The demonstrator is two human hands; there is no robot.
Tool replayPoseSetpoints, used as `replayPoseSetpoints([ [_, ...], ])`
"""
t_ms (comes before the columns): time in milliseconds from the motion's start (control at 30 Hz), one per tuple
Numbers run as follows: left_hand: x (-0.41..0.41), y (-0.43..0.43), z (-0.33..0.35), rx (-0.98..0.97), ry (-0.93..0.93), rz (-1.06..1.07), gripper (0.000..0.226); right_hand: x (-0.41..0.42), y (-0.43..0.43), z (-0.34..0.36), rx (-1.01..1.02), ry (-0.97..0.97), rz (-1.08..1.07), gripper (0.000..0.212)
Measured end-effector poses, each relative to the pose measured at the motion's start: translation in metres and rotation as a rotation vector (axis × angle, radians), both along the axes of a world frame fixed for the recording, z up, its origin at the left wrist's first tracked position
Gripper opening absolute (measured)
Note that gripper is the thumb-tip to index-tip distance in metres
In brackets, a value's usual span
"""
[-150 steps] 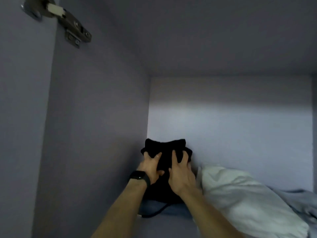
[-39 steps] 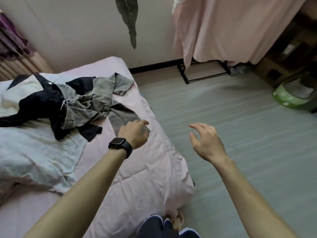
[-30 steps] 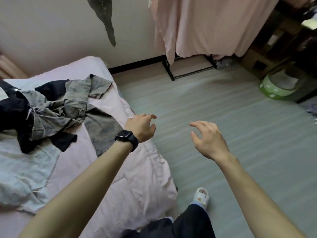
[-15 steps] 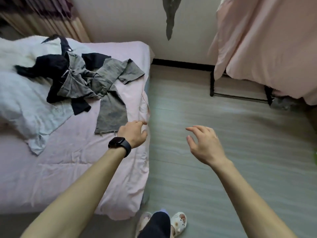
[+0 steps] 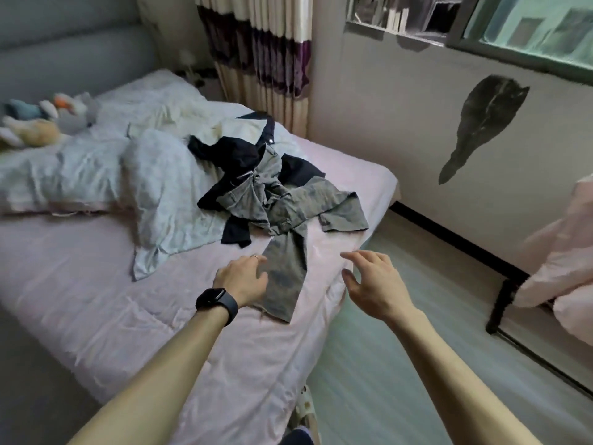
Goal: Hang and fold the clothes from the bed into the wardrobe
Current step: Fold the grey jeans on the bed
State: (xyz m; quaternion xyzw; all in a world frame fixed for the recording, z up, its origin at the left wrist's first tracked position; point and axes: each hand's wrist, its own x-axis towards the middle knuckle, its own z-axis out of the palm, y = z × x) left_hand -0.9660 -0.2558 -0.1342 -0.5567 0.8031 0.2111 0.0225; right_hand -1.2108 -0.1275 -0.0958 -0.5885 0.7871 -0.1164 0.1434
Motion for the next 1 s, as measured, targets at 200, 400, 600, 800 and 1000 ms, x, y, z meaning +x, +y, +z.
replayPoseSetpoints([
  [200,-0.041,-0.135,-0.001,0.002,0.065,0.154,0.043,-0.057,-0.151,-0.008,0.026,0.047,0.135,0.046],
  [400,-0.053,-0.221,-0.021,0.067,0.079,0.337,0.041,-0.09,-0.28,-0.036,0.085,0.037,0.239,0.047],
  [600,-0.065,-0.325,-0.081,0.156,0.115,0.572,0.045,-0.116,-0.444,-0.107,0.163,-0.045,0.356,0.05],
  [800,-0.079,-0.42,-0.166,0.226,0.082,0.766,0.061,-0.124,-0.605,-0.196,0.242,-0.13,0.412,0.065],
  [1000,-0.074,-0.491,-0.266,0.216,0.007,0.836,0.072,-0.118,-0.75,-0.258,0.168,-0.091,0.45,0.09],
])
